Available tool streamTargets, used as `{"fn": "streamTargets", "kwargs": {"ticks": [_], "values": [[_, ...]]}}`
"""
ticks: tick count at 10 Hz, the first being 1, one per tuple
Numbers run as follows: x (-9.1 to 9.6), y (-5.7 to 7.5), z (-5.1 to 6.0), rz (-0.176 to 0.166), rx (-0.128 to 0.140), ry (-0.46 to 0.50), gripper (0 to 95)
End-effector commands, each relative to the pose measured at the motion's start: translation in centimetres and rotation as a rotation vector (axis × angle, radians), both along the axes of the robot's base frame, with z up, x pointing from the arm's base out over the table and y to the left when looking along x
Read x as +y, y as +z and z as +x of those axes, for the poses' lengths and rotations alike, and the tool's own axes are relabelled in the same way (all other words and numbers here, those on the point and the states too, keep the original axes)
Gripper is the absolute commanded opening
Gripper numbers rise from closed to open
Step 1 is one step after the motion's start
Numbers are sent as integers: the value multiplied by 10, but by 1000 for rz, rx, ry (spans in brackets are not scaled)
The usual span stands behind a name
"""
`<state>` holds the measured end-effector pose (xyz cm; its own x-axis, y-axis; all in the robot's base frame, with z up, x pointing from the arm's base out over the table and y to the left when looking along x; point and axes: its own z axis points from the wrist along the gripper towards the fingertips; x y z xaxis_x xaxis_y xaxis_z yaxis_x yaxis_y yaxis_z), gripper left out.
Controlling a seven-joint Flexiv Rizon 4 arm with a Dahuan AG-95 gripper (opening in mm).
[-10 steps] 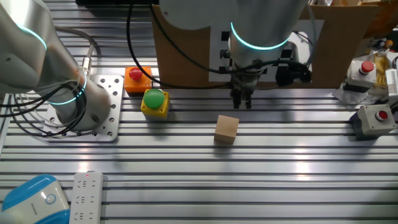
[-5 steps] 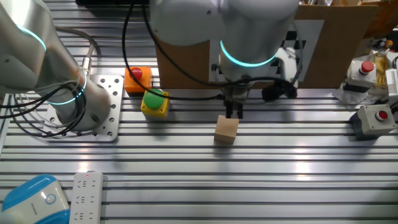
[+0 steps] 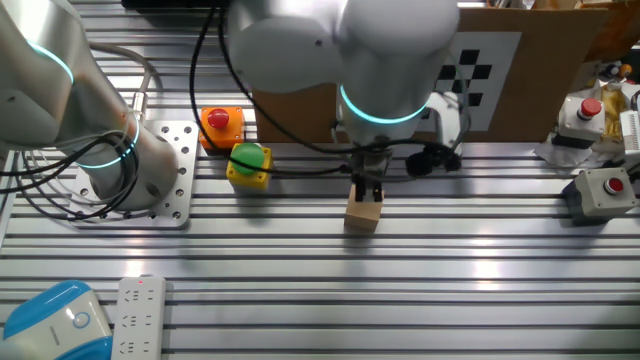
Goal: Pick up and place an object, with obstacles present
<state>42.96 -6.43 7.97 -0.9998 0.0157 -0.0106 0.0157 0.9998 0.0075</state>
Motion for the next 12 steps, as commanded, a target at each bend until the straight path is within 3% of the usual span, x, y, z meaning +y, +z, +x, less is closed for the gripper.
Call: {"fn": "streamTargets", "kwargs": {"ticks": [1, 3, 5, 7, 8, 9, 10, 12], "values": [[-1, 0, 1, 6, 0, -1, 0], [-7, -9, -1, 15, 4, -2, 0], [-10, -5, -3, 19, -3, -33, 0], [-12, -4, -5, 46, 0, -44, 0], [-12, -3, -5, 61, 5, -39, 190], [-12, -3, -5, 61, 5, -38, 190], [-13, -3, -5, 60, 5, -24, 380], [-14, -2, -6, 59, 8, -11, 380]]}}
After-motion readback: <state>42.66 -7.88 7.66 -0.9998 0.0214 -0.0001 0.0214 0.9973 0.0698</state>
